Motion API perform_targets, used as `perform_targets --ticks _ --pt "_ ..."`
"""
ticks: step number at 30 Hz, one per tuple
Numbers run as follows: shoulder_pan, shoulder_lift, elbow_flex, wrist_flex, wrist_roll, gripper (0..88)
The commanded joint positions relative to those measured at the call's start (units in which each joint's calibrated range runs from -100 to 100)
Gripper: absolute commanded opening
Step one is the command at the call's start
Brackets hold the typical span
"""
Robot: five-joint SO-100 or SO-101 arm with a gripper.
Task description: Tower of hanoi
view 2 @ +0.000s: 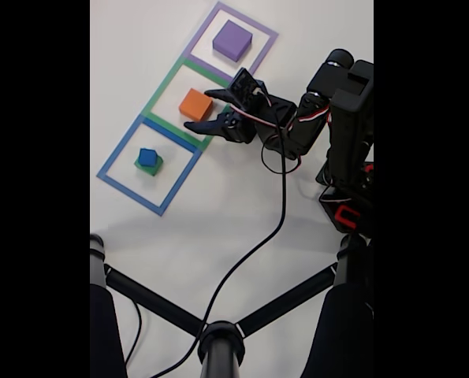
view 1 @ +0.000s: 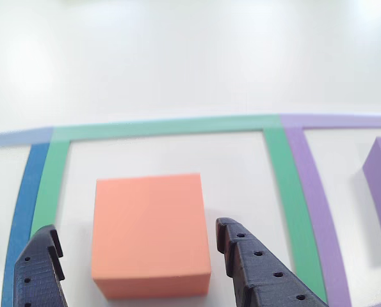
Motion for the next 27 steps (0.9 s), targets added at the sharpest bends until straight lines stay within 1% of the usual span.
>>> perform_targets --ticks 1,5,9,10,11,13,15,19,21,25,27 --pt "1.3 -8.9 1.4 2.6 0.6 26.7" --pt "1.9 -19.6 2.8 12.4 0.6 20.1" --pt "2.4 -32.7 2.6 28.6 0.6 13.9" --pt "2.4 -36.3 1.8 33.9 0.6 12.2" --pt "2.3 -41.0 0.3 41.7 0.6 9.8" --pt "2.0 -49.6 -5.2 60.8 0.6 2.9" --pt "1.6 -54.6 -11.2 76.1 0.6 0.2" --pt "0.1 -59.3 -26.4 102.0 0.6 0.0" --pt "-1.0 -59.7 -35.5 113.1 0.6 0.0" --pt "-3.6 -59.7 -49.7 128.1 -1.2 0.0" --pt "-5.2 -59.4 -55.9 134.1 -3.5 0.0"
